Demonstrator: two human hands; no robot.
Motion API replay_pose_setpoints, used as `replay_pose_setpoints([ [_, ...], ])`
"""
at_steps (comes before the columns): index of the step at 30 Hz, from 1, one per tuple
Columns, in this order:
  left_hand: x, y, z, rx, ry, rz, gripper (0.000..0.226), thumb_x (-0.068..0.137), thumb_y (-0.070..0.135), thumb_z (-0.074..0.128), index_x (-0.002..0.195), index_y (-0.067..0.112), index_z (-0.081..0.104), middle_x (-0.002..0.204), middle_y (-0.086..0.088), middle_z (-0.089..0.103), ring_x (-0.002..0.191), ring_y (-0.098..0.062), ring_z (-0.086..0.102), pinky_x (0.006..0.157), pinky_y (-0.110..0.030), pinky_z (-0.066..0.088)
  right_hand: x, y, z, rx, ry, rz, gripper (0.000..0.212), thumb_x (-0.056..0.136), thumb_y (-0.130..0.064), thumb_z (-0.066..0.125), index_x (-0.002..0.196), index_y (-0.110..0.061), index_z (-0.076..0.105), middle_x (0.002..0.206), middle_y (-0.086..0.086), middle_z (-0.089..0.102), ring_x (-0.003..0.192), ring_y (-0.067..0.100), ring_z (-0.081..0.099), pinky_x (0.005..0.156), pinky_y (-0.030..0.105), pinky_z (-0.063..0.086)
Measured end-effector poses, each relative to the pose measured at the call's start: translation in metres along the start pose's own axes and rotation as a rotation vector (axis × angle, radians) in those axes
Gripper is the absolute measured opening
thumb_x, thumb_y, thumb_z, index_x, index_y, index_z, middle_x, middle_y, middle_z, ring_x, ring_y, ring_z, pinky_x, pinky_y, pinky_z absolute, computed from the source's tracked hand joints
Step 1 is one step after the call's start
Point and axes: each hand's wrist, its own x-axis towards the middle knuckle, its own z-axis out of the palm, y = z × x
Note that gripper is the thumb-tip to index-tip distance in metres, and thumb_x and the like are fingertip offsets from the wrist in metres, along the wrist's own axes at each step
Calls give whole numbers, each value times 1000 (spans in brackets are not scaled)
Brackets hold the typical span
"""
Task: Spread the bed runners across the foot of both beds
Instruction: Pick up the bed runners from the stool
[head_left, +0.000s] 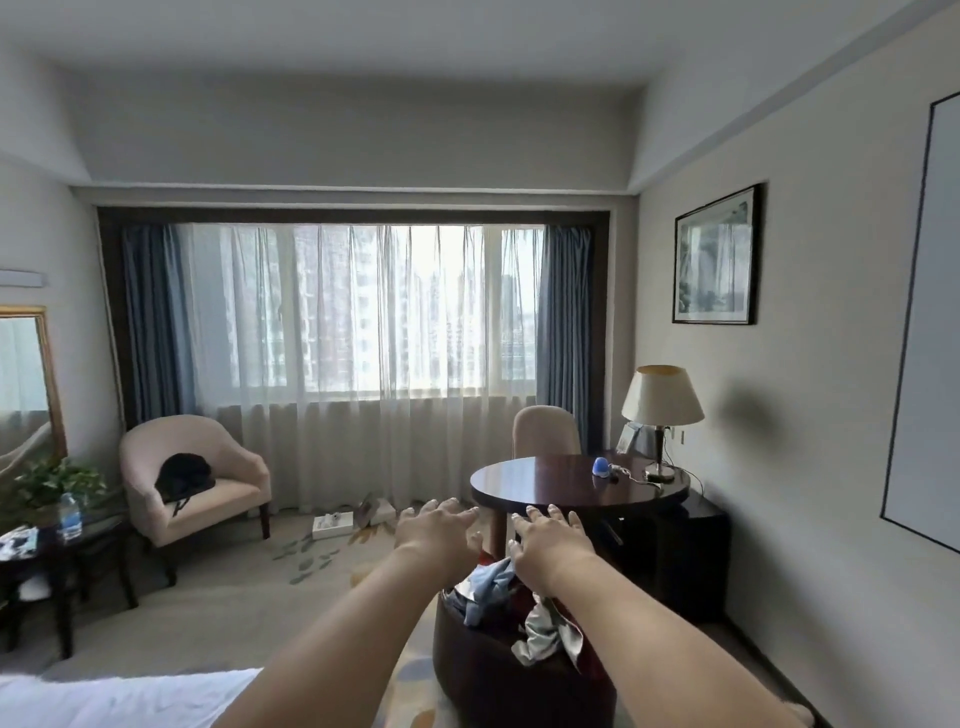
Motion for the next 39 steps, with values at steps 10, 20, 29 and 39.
replay_pose_setpoints([
  [10,259,-46,34,-82,-51,3,63,99,63,30,159,43,25,170,6,20,156,-26,18,121,-56,22,249,23,10,16,16,28,61,104,-43,29,159,-16,26,166,5,26,153,25,19,125,44,13],
  [20,509,-41,117,-160,-40,44,63,96,70,34,154,46,32,162,7,36,148,-25,35,109,-55,40,515,99,52,-31,-26,42,61,104,-40,30,159,-13,25,164,4,31,152,25,22,124,41,9],
  [29,707,-44,165,-175,-67,14,63,96,69,34,155,47,30,161,7,36,147,-26,34,108,-54,40,711,153,80,-74,-65,-8,63,104,-42,31,160,-16,21,166,2,25,153,25,19,124,45,10],
  [39,869,-49,308,-156,-265,87,64,94,67,40,155,50,27,171,1,10,157,-34,2,113,-59,32,880,203,171,30,-200,19,69,102,-41,41,162,-24,10,168,3,18,155,28,15,124,49,11],
])
